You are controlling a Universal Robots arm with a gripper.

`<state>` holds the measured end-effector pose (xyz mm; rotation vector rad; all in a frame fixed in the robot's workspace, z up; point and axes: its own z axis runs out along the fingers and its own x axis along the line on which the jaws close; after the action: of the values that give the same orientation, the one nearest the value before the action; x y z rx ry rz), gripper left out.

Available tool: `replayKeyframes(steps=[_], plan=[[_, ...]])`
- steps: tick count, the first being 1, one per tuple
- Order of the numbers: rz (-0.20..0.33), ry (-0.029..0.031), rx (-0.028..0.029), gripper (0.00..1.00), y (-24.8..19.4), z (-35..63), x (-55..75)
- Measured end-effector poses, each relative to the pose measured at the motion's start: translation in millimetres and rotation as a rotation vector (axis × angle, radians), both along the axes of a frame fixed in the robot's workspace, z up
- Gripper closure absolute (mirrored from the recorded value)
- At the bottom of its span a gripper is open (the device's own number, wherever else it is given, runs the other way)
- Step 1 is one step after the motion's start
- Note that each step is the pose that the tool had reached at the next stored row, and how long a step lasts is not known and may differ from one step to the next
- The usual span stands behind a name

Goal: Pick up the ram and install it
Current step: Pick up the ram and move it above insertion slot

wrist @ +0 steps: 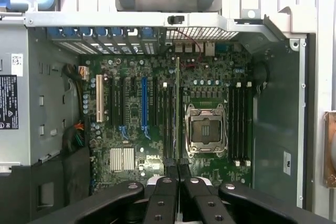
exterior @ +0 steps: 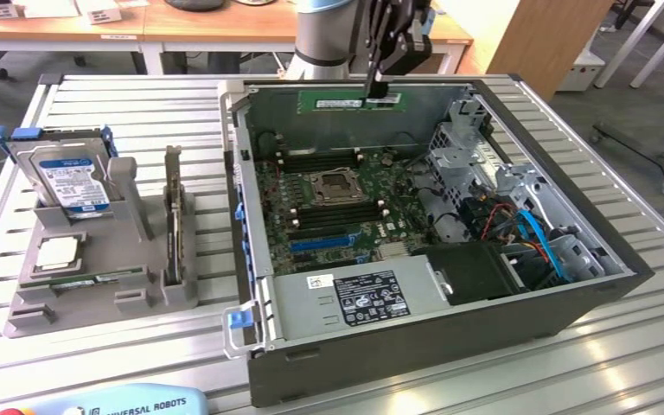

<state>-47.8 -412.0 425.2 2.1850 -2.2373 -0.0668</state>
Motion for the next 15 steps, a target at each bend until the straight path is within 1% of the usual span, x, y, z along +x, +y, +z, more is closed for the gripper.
replayKeyframes(steps=[6,11,15], plan=[[0.000,-0.0001,0.0000,0.89,0.0,-0.1,10.7],[0.000,0.0001,-0.0001,0.89,0.1,-3.9,12.5],[0.000,0.0000,-0.0001,0.89,0.0,-9.3,13.1]])
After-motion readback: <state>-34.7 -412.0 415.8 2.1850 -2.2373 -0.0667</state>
